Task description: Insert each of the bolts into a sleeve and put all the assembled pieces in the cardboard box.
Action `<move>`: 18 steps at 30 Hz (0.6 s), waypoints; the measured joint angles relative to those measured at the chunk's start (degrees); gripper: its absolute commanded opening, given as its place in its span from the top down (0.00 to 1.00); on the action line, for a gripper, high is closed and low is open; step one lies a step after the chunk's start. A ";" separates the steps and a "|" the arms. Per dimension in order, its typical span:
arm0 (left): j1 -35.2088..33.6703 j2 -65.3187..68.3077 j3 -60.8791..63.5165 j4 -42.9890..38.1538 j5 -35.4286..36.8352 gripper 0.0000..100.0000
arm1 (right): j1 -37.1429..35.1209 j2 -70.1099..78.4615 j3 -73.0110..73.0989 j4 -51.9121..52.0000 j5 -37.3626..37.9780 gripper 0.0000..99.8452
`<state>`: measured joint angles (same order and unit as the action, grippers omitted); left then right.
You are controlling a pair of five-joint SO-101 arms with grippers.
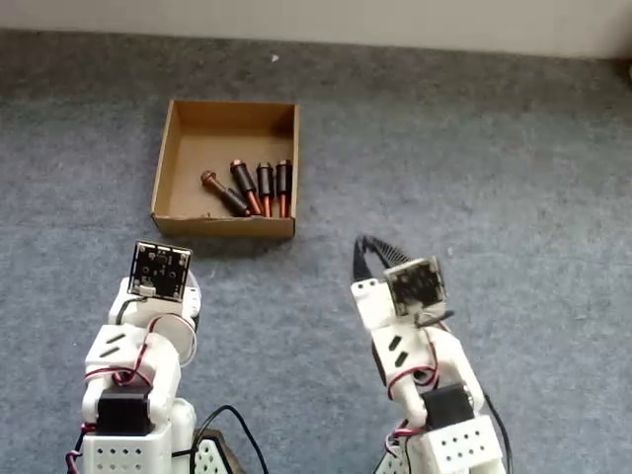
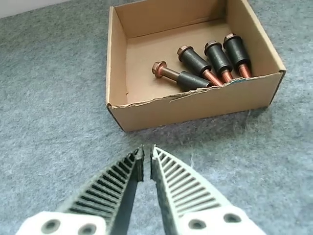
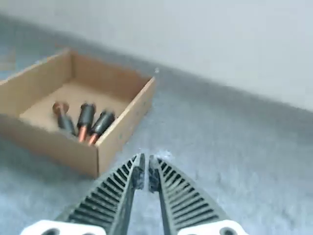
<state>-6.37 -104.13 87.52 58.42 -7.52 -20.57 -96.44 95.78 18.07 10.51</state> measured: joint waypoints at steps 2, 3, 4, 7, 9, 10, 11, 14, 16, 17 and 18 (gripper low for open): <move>0.18 0.00 0.00 0.00 0.00 0.95 | 1.05 -3.87 0.00 0.35 0.00 0.99; 0.26 0.00 0.00 0.00 0.00 0.95 | 1.76 -5.19 0.09 1.49 0.00 0.99; 0.26 0.00 0.00 0.00 0.00 0.95 | 2.55 -6.51 0.09 3.16 0.00 0.99; 1.14 0.00 0.00 0.00 0.00 1.00 | 3.60 -7.47 0.09 6.42 0.00 0.99; 3.60 0.00 0.00 0.18 0.00 0.99 | 4.57 -7.47 0.09 8.44 0.00 0.99; 4.75 0.00 0.00 0.53 0.00 0.99 | 5.01 -7.47 0.09 9.85 0.00 0.99; 5.63 0.00 0.00 0.97 0.00 0.99 | 5.10 -7.56 0.09 11.16 0.00 0.99; 6.77 0.00 0.00 2.29 0.00 0.99 | 5.27 -7.74 0.09 15.38 0.00 0.99; 7.03 0.00 0.00 2.64 0.00 0.99 | 5.27 -7.74 0.09 18.55 0.00 0.99; 7.21 0.00 0.00 2.64 0.00 0.99 | 5.27 -7.74 0.09 20.31 0.00 0.99; 7.38 0.00 0.00 2.64 0.00 0.99 | 5.27 -7.74 0.09 22.15 0.00 0.99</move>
<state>1.01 -104.13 87.52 61.05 -7.52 -15.30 -104.18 95.87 40.22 10.51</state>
